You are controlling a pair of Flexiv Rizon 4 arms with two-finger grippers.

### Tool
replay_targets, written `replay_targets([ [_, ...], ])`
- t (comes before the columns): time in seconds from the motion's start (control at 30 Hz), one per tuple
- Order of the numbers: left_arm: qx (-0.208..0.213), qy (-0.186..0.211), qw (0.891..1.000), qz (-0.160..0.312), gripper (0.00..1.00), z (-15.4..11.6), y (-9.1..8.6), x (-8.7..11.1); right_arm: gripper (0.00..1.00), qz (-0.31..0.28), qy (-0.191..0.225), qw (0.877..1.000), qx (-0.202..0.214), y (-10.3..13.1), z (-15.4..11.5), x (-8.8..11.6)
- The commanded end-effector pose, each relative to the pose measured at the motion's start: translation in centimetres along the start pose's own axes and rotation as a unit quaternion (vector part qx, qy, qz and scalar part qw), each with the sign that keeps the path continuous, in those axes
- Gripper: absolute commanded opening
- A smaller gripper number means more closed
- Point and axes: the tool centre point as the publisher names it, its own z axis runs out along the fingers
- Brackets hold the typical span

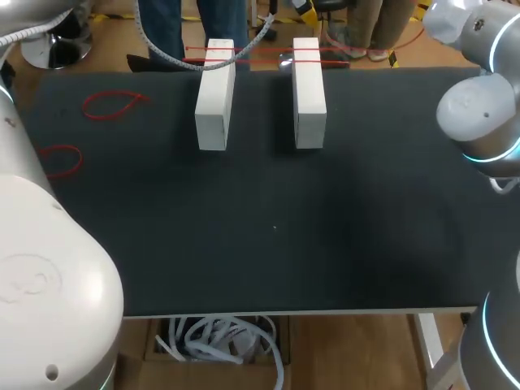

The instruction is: Grab the tape and strap the tape.

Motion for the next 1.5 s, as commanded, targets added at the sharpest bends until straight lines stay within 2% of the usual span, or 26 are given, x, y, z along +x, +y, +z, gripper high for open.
replay_targets([
  [0.03, -0.002, 0.001, 1.000, -0.001, 0.00, -0.1, -0.1, -0.1, 0.00, -0.015, 0.011, 1.000, -0.001, 0.2, -0.2, -0.4],
  [0.2, -0.002, 0.001, 1.000, -0.001, 0.00, -0.1, -0.1, -0.1, 0.00, -0.029, 0.017, 0.999, 0.003, 0.3, 0.1, -0.2],
  [0.3, -0.002, 0.001, 1.000, -0.001, 0.00, -0.1, -0.1, -0.1, 0.00, 0.006, 0.011, 1.000, 0.004, 0.3, 0.2, -0.1],
  [0.87, -0.002, 0.001, 1.000, -0.001, 0.00, -0.1, -0.1, -0.1, 0.00, 0.006, 0.011, 1.000, 0.004, 0.3, 0.2, -0.1],
  [0.9, -0.002, 0.001, 1.000, -0.001, 0.00, -0.1, -0.1, -0.1, 0.00, -0.026, 0.010, 1.000, 0.008, 0.4, 0.4, -0.1],
  [1.03, -0.002, 0.001, 1.000, -0.001, 0.00, -0.1, -0.1, -0.1, 0.00, -0.070, 0.001, 0.998, 0.006, 1.0, 1.2, -0.4],
  [1.2, -0.002, 0.001, 1.000, -0.001, 0.00, -0.1, -0.1, -0.1, 0.00, -0.092, -0.017, 0.995, 0.019, 1.7, 1.7, -0.5],
  [1.37, -0.002, 0.001, 1.000, -0.001, 0.00, -0.1, -0.1, -0.1, 0.00, -0.145, -0.050, 0.987, 0.040, 2.6, 2.0, -0.4],
  [1.5, -0.002, 0.001, 1.000, -0.001, 0.00, -0.1, -0.1, -0.1, 0.00, -0.156, -0.061, 0.985, 0.051, 3.3, 2.2, 0.0],
])
